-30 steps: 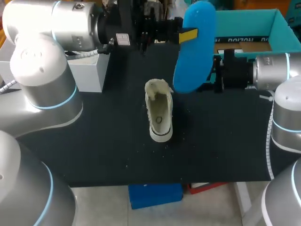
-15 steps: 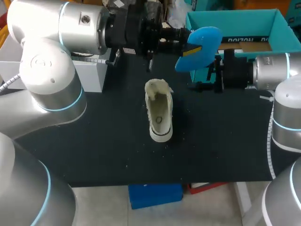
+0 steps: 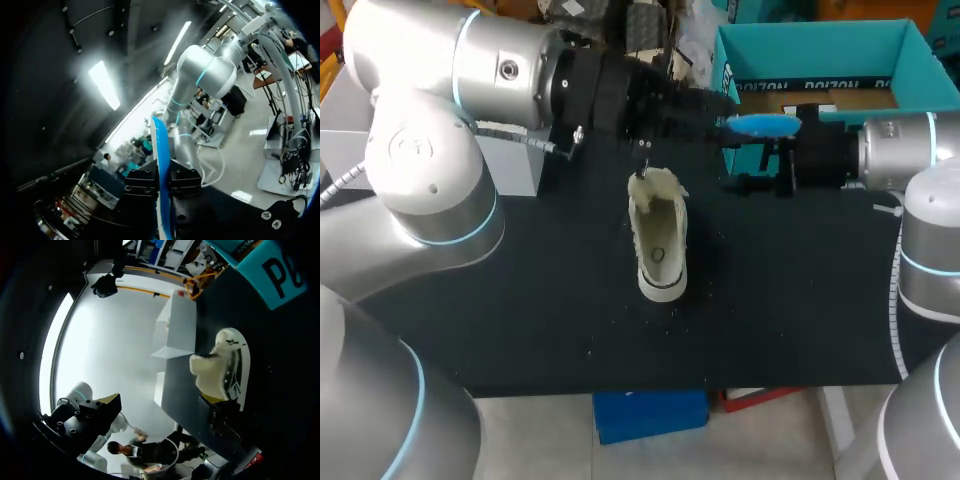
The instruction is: Take the shoe out of the shoebox, open the shoe tongue, remove and reinsert the insole, then place the shoe into the shoebox
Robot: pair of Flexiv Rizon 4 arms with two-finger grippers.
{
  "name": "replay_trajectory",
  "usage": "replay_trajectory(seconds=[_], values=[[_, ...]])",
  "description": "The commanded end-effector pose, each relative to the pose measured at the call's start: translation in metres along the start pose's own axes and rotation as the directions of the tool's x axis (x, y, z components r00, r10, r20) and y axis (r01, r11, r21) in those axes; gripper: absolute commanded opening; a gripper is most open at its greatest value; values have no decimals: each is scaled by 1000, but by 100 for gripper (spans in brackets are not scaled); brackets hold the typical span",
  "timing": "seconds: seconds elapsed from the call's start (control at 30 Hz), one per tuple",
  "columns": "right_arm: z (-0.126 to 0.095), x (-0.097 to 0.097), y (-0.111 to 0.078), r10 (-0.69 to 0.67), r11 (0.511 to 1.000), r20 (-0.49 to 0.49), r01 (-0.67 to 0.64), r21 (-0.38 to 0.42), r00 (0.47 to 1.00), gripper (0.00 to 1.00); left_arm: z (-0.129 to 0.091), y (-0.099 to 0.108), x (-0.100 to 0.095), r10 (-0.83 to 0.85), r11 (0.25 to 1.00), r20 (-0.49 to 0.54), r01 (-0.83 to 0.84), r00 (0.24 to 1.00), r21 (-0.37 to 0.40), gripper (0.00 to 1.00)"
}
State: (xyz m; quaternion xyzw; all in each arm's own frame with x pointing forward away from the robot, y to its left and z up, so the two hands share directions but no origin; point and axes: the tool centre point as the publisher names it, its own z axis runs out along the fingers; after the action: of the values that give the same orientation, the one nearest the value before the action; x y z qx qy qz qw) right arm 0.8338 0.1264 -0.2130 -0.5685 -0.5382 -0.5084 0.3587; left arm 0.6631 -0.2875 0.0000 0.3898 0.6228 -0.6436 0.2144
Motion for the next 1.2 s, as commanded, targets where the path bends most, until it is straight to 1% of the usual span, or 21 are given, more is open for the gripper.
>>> replay_trajectory(seconds=[0.03, 0.07, 0.1, 0.13, 0.23, 0.3, 0.33, 0.4, 0.43, 0.47, 0.57, 0.7, 0.87, 0.93, 1.2], values=[[2, -1, 0, 0, 1000, -1, 0, -4, 1000, 100, 2, 10, 49, 79, 996, 52, -80, 996, 25, 0], [2, -1, 0, 0, 1000, -1, 0, -4, 1000, 100, 2, 11, 54, 77, 996, 56, -79, 995, 31, 0], [2, -1, 0, 0, 1000, -1, 0, -4, 1000, 100, 2, 12, 62, 113, 993, 52, -114, 992, 11, 0], [2, -1, 0, 0, 1000, -1, 0, -4, 1000, 100, 2, 12, 68, 123, 992, 57, -124, 991, 22, 0], [2, -1, 0, 0, 1000, -1, 0, -4, 1000, 100, 3, 12, 85, 167, 986, 48, -168, 985, 9, 0], [2, -1, 0, 0, 1000, -1, 0, -4, 1000, 100, 2, 12, 97, 204, 979, 33, -203, 979, -25, 0], [2, -1, 0, 0, 1000, -1, 0, -4, 1000, 100, 2, 12, 103, 213, 977, 41, -213, 976, -11, 0], [2, -1, 0, 0, 1000, -1, 0, -4, 1000, 100, 2, 13, 114, 242, 970, 20, -241, 970, -38, 0], [2, -1, 0, 0, 1000, -1, 0, -4, 1000, 100, 2, 14, 122, 252, 968, 23, -251, 968, -28, 0], [2, -1, 0, 0, 1000, -1, 0, -4, 1000, 100, 3, 15, 130, 273, 961, 8, -273, 962, -52, 0], [2, -1, 0, 0, 1000, -1, 0, -4, 1000, 100, 2, 22, 148, 322, 944, 15, -320, 947, -74, 0], [2, -1, 0, 0, 1000, -1, 0, -4, 1000, 100, 0, 37, 176, 373, 926, 27, -371, 927, -72, 0], [2, -1, 0, 0, 1000, -1, 0, -4, 1000, 100, -11, 53, 205, 421, 906, 79, -417, 903, -65, 0], [2, -1, 0, 0, 1000, -1, 0, -4, 1000, 100, -13, 56, 213, 409, 913, 89, -405, 908, -56, 0], [2, -1, 0, 0, 1000, -1, 0, -4, 1000, 100, -13, 56, 213, 409, 913, 89, -405, 908, -56, 0]])
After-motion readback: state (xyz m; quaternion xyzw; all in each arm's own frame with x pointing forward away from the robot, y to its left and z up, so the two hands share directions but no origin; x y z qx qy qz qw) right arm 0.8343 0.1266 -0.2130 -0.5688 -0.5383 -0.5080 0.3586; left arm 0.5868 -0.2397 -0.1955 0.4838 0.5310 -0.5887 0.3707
